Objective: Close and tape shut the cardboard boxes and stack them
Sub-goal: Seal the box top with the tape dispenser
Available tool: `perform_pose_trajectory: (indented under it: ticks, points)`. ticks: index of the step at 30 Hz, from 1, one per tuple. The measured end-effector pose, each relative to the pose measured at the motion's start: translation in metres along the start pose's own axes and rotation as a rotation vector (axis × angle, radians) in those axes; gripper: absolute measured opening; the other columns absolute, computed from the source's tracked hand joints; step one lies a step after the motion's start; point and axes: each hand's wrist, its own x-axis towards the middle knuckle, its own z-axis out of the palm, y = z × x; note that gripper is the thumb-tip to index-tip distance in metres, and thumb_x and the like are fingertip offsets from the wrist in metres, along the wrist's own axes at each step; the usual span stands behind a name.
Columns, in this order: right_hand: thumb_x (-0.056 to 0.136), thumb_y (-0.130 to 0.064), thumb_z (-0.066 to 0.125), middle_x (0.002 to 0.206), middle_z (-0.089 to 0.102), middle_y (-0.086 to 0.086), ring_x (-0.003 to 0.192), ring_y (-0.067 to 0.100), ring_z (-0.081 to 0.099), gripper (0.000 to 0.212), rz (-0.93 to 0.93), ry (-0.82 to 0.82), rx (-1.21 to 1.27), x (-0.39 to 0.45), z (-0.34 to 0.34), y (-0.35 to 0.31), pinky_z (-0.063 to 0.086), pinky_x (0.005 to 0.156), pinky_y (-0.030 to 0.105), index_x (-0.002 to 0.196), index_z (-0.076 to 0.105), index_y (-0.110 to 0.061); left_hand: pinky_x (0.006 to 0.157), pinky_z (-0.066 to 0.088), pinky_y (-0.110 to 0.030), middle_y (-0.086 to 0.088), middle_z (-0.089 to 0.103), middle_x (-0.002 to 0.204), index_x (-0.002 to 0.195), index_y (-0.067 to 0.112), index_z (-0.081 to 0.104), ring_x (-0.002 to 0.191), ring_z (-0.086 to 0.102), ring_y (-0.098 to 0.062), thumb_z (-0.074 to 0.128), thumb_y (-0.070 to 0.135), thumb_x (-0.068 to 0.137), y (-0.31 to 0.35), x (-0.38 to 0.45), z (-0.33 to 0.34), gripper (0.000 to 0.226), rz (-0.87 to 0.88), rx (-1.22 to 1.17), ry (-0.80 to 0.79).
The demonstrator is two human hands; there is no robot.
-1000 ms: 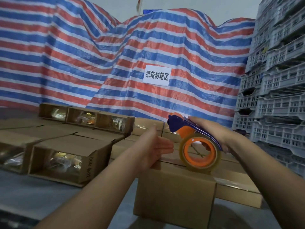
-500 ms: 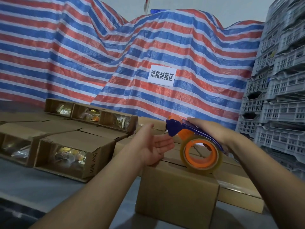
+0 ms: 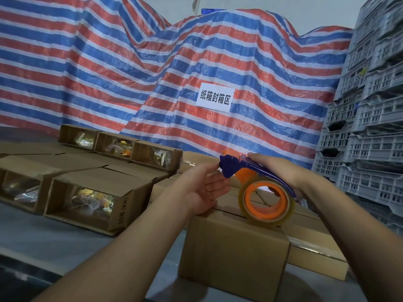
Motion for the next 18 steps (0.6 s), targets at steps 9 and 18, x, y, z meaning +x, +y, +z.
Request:
perform_pose_trajectory:
  ticks: [9, 18]
  points:
    - [0.104, -0.046, 0.043, 0.062, 0.069, 0.004, 0.047, 0.009, 0.063, 0.042, 0.053, -0.058, 0.043, 0.006, -0.002, -0.006, 0.049, 0.046, 0.018, 0.093, 0.064, -0.011, 0.104, 0.036, -0.050, -0.005, 0.069, 0.068, 0.078, 0.006, 0.065, 0.088, 0.063, -0.020, 0.056, 0.009, 0.096, -0.007, -0.001, -0.003, 0.020, 0.110, -0.006, 0.109]
    - [0.106, -0.043, 0.040, 0.053, 0.061, 0.002, 0.039, 0.009, 0.055, 0.042, 0.203, -0.191, -0.076, 0.007, -0.015, -0.015, 0.046, 0.042, 0.019, 0.089, 0.058, -0.009, 0.097, 0.048, -0.057, -0.003, 0.046, 0.071, 0.091, 0.008, 0.053, 0.068, 0.049, -0.014, 0.046, 0.005, 0.096, -0.015, 0.006, 0.000, 0.009, 0.177, -0.068, 0.293]
